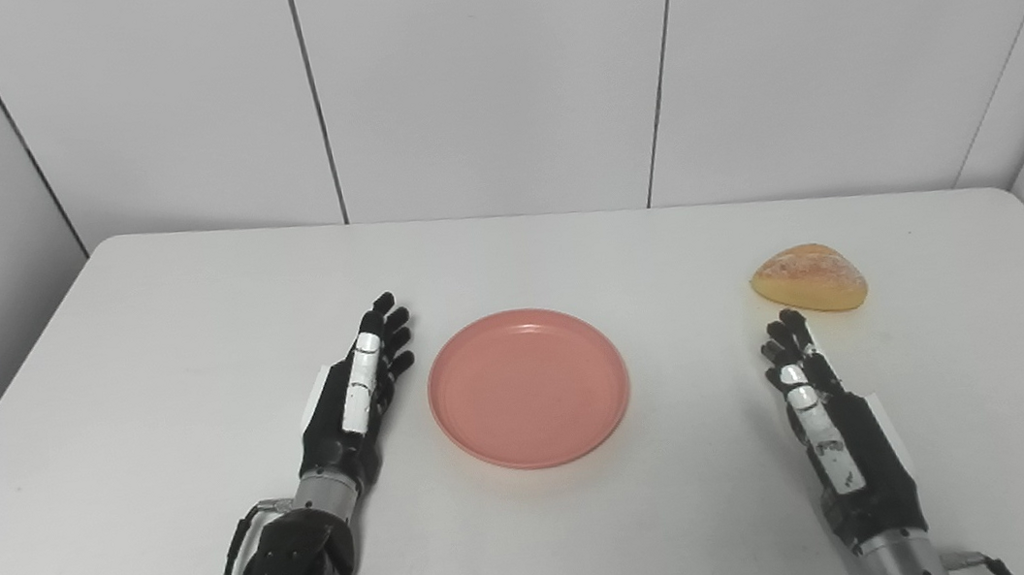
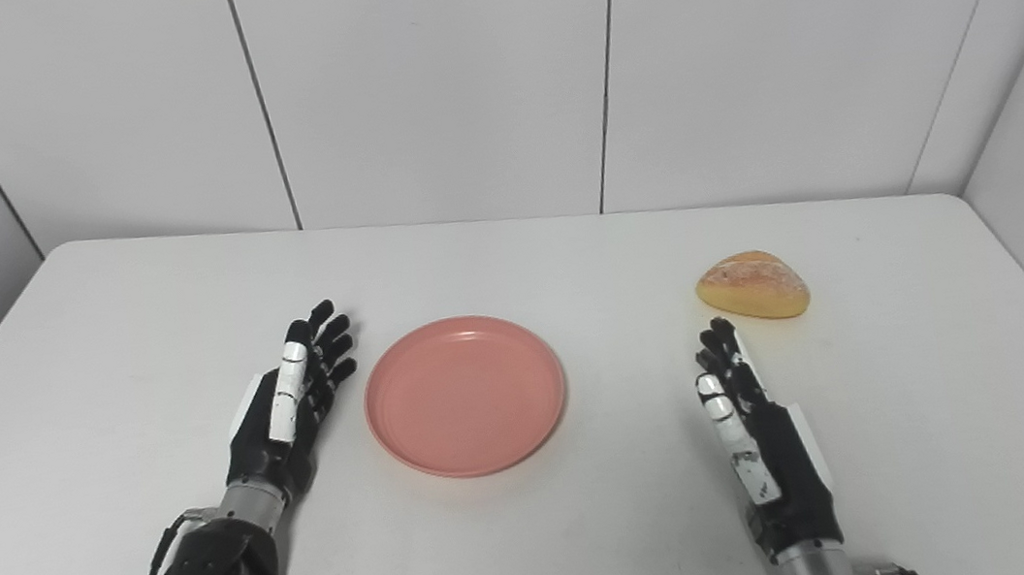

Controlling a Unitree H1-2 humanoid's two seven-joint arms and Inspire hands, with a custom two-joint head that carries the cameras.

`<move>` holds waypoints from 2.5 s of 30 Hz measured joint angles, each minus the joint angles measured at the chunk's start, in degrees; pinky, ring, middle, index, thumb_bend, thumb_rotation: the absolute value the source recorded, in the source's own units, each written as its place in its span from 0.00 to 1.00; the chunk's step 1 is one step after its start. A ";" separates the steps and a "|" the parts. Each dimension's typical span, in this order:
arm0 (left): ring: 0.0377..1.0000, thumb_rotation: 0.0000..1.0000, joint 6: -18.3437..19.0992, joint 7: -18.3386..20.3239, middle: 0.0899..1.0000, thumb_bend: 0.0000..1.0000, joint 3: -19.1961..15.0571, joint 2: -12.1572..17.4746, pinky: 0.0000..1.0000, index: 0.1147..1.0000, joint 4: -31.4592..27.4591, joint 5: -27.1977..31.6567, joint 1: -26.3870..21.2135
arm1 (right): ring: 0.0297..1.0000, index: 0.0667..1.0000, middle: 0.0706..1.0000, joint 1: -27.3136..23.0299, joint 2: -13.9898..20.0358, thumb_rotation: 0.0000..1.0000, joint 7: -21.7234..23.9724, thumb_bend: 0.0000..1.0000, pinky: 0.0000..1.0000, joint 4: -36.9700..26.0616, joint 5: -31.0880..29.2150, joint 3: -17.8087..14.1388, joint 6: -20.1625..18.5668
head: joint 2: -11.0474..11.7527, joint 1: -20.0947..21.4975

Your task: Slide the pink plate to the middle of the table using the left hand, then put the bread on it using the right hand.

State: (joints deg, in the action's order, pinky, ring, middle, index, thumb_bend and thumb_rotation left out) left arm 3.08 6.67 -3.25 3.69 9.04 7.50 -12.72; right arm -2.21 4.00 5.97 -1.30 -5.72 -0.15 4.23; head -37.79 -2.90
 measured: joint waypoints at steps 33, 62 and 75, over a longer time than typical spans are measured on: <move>1.00 1.00 -3.84 -1.22 1.00 0.68 4.56 -2.44 1.00 1.00 -4.15 -4.90 5.03 | 0.96 0.96 0.95 -3.85 7.93 0.74 0.25 0.61 0.96 -5.97 6.12 -2.93 0.01 | 1.23 8.61; 1.00 1.00 -8.98 -0.79 1.00 0.70 0.18 -1.96 1.00 1.00 -1.63 -1.15 3.61 | 0.91 0.91 0.89 -26.23 20.13 0.40 4.18 0.72 0.89 7.76 21.42 1.82 -6.81 | 4.39 20.82; 1.00 1.00 -9.58 -1.22 1.00 0.69 -1.48 -1.75 1.00 1.00 -0.37 -0.07 2.64 | 0.89 0.88 0.90 -34.28 21.79 0.27 4.72 0.77 0.83 21.13 30.17 8.15 -7.64 | 4.39 22.68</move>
State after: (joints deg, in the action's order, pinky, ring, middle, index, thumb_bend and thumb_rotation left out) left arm -6.50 5.45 -4.74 1.94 8.67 7.43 -10.08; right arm -36.49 25.79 10.68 19.83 24.45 8.00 -3.41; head -33.40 19.78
